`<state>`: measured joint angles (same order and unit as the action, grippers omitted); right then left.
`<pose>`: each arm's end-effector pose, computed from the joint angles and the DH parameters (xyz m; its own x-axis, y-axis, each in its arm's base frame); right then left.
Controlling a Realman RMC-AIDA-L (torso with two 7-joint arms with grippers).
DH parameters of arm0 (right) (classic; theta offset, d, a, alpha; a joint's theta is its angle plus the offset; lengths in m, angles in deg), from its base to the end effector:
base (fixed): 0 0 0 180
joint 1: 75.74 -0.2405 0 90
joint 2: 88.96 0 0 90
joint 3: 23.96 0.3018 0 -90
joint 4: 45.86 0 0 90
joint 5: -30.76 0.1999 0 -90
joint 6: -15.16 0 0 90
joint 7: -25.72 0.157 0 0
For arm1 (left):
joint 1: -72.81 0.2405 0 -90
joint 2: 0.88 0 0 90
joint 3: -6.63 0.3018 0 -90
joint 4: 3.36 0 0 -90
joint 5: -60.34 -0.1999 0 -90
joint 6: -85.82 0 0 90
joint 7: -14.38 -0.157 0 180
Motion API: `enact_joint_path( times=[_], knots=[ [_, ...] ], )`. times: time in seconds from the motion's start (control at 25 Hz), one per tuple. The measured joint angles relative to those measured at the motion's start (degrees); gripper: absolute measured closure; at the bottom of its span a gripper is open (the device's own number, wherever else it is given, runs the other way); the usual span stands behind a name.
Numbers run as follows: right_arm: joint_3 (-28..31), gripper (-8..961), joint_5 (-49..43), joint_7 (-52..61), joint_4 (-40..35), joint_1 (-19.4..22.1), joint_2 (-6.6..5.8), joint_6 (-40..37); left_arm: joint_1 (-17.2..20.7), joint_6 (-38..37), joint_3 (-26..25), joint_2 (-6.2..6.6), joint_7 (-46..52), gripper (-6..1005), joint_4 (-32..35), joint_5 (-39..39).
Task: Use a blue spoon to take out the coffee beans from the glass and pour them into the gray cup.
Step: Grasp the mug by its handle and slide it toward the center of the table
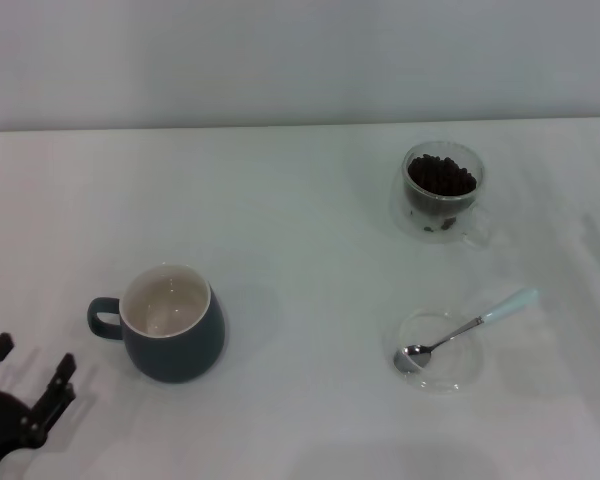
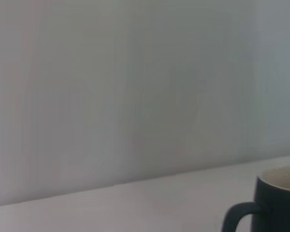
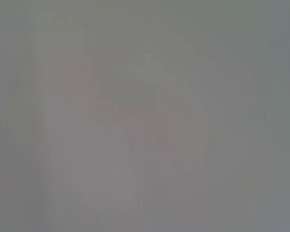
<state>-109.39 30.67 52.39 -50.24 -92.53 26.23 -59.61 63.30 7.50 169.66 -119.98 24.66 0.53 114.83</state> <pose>0.4163 0.3021 0.0266 0.6110 0.0458 -0.7903 -0.7866 -0.0765 -0.6127 -0.3987 0.2192 -0.0714 0.7834 0.0985 0.6136 0.5983 -0.3868 -0.7018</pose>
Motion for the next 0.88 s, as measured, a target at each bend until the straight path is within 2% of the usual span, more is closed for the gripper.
enact_joint_path(
  times=[0.16,0.88],
  knots=[
    [0.0,78,0.0,0.3,0.0,0.0,0.08,0.1,-2.1,2.6,0.0,0.0,0.0,242,-0.3,-0.3],
    [-1.6,79,-0.1,0.7,-0.7,-0.5,0.22,0.6,-6.0,6.4,0.0,0.0,-0.4,247,-0.3,-1.1]
  ],
)
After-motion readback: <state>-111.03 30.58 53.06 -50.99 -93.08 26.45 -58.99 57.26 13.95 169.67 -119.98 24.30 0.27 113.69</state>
